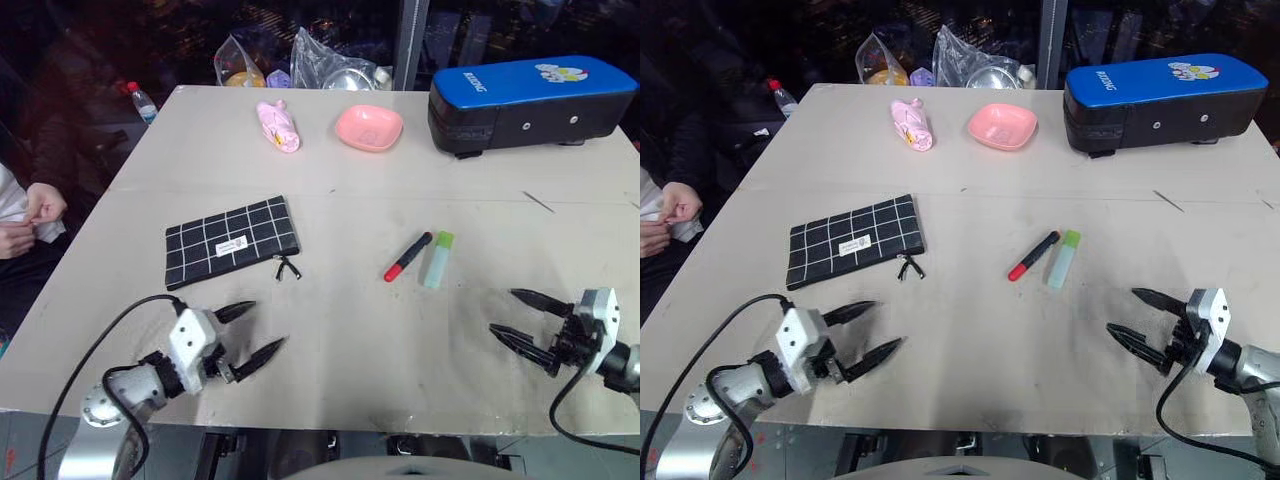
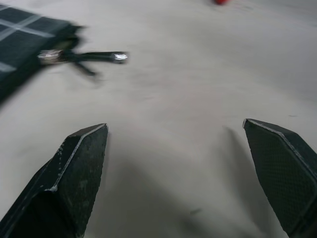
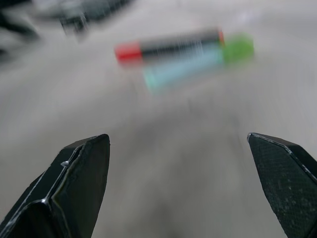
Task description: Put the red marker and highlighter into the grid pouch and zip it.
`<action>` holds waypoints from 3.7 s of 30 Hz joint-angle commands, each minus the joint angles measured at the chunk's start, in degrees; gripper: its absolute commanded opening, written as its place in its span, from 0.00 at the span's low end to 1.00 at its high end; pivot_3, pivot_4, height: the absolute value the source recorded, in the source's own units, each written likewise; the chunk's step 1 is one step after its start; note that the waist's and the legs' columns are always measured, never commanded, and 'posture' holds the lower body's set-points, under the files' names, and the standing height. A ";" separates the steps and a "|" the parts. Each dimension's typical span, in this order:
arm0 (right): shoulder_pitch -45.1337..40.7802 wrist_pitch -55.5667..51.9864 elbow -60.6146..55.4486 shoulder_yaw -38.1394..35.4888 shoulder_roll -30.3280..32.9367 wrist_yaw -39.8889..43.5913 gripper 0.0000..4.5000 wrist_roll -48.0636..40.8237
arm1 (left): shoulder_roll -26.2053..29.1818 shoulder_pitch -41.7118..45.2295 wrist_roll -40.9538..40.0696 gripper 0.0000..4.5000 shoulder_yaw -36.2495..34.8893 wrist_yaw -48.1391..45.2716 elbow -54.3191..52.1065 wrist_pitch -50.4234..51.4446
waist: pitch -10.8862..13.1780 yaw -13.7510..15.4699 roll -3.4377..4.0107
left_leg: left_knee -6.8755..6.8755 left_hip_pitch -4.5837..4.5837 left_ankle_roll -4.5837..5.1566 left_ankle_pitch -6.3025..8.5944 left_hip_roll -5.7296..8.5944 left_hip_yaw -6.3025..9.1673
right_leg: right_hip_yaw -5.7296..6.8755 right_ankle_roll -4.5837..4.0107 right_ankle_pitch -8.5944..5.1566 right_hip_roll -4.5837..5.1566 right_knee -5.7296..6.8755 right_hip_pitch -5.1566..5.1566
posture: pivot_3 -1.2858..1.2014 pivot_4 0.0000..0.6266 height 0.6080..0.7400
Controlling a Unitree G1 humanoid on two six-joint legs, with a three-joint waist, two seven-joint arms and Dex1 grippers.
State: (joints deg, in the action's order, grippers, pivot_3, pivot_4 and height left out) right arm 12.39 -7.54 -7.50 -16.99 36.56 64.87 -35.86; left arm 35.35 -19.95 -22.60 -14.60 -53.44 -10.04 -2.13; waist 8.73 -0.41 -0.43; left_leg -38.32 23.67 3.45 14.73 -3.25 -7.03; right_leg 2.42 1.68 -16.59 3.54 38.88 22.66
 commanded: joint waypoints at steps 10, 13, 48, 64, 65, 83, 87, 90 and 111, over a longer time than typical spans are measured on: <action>-3.32 -0.37 -7.86 2.44 0.30 -0.54 1.00 -0.04 | 15.82 13.50 5.75 0.99 -12.05 -8.77 38.03 -22.52 | -0.27 0.65 -0.51 | -0.02 0.02 0.00 0.00 0.06 0.06 | 0.20 0.00 0.00 0.08 -0.02 0.00 | 0.52 0.24 1.00; -3.56 0.35 -6.68 2.28 0.43 0.38 1.00 0.31 | 21.59 20.75 12.58 0.99 -9.26 -7.16 51.02 -35.43 | -0.31 0.89 -0.64 | -0.03 0.03 0.00 0.01 0.05 0.14 | 0.48 -0.03 0.00 0.07 -0.04 0.01 | 0.52 0.24 1.00; -5.47 -2.00 -11.87 -0.04 1.91 -2.46 1.00 -3.01 | 15.07 49.12 36.62 0.99 19.27 20.16 69.65 -67.03 | -0.40 1.26 -0.42 | -0.09 0.07 -0.04 -0.04 0.16 -0.18 | 0.53 0.11 0.05 0.04 0.06 -0.02 | 0.52 0.24 1.00; -4.86 -1.98 -12.85 0.57 1.69 -5.11 1.00 -2.42 | 11.35 51.29 53.95 0.99 20.43 41.37 57.46 -70.40 | -0.36 1.00 -0.49 | -0.11 0.09 -0.08 -0.06 0.09 -0.21 | 0.46 0.14 0.07 -0.04 0.06 0.01 | 0.52 0.24 1.00; -4.80 -1.97 -12.89 0.63 1.66 -5.25 1.00 -2.36 | 11.43 51.21 54.95 0.99 20.54 42.66 57.11 -70.43 | -0.36 1.02 -0.49 | -0.11 0.08 -0.08 -0.06 0.08 -0.21 | 0.45 0.14 0.07 -0.04 0.06 0.01 | 0.52 0.24 1.00; -4.74 -2.59 -13.08 1.35 1.57 -6.66 1.00 -0.94 | 11.75 50.87 59.55 0.00 23.92 53.61 57.31 -70.24 | -0.36 1.13 -0.50 | -0.12 0.09 -0.08 -0.07 0.09 -0.23 | 0.45 0.14 0.07 -0.07 0.06 0.01 | 0.52 0.24 1.00; -5.52 -3.51 -14.21 1.98 1.44 -7.81 1.00 -1.07 | 11.37 50.72 57.64 0.00 23.89 54.10 57.40 -70.76 | -0.36 1.13 -0.49 | -0.12 0.08 -0.08 -0.07 0.09 -0.23 | 0.45 0.14 0.07 -0.07 0.06 0.01 | 0.52 0.24 1.00; -6.77 -4.87 -15.62 2.58 1.10 -9.43 1.00 -1.64 | 10.65 50.83 52.83 0.00 24.14 51.33 57.09 -70.06 | -0.36 1.10 -0.50 | -0.12 0.08 -0.09 -0.07 0.08 -0.23 | 0.45 0.14 0.07 -0.06 0.08 0.01 | 0.52 0.24 1.00; -44.28 -39.83 -4.56 16.14 -8.58 -36.50 1.00 4.96 | -4.46 45.17 5.11 0.00 26.82 9.14 17.72 -21.49 | -0.34 0.18 -0.47 | -0.45 0.10 -0.16 -0.12 0.01 -0.28 | 0.19 0.13 0.07 -0.34 0.37 0.05 | 0.52 0.24 1.00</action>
State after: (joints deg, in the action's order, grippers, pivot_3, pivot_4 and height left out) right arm -29.72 -45.37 -12.43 -0.31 27.73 27.71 -29.83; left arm 31.41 25.27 -16.95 13.45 -43.33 10.18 -24.54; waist 8.39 -0.23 -0.89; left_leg -38.76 23.78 3.28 14.62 -3.24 -7.32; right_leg 2.60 1.81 -16.51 3.20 39.25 22.71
